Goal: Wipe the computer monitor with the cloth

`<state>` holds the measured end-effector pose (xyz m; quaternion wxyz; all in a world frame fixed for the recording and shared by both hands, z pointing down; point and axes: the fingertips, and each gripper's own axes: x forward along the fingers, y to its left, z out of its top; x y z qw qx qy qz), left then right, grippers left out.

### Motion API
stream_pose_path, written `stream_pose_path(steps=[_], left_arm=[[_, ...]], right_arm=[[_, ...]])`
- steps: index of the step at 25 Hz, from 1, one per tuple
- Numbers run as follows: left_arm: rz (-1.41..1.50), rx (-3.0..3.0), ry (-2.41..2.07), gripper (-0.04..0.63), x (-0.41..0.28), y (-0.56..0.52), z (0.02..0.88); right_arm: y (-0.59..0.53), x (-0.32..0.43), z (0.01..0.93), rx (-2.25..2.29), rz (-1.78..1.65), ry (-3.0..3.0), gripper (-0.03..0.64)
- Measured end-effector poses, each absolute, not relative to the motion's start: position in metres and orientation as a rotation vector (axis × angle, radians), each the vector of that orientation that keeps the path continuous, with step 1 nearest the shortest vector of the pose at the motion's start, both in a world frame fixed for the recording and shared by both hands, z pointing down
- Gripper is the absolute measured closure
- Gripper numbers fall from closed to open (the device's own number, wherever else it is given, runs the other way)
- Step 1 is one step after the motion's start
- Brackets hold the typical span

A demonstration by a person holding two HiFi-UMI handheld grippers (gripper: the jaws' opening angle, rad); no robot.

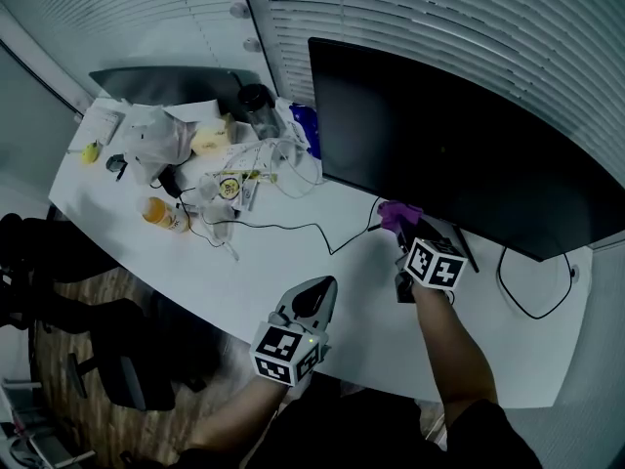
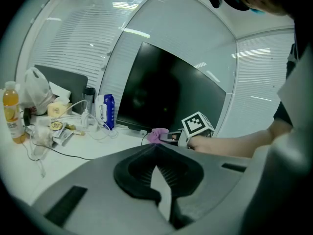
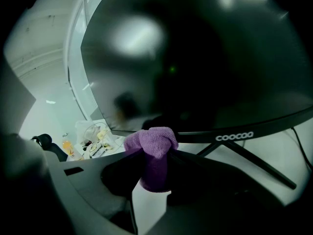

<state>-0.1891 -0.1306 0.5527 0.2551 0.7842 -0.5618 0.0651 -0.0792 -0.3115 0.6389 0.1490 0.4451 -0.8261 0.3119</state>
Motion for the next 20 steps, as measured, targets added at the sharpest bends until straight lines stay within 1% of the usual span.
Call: stream_pose_path(steps=[20], left_arm=[[0.177, 2.021, -1.631, 0.591, -0.281, -0.093, 0.563]], right_arm=[[-0.317, -0.216, 0.637, 1.166, 0.902, -2.446, 0.474]])
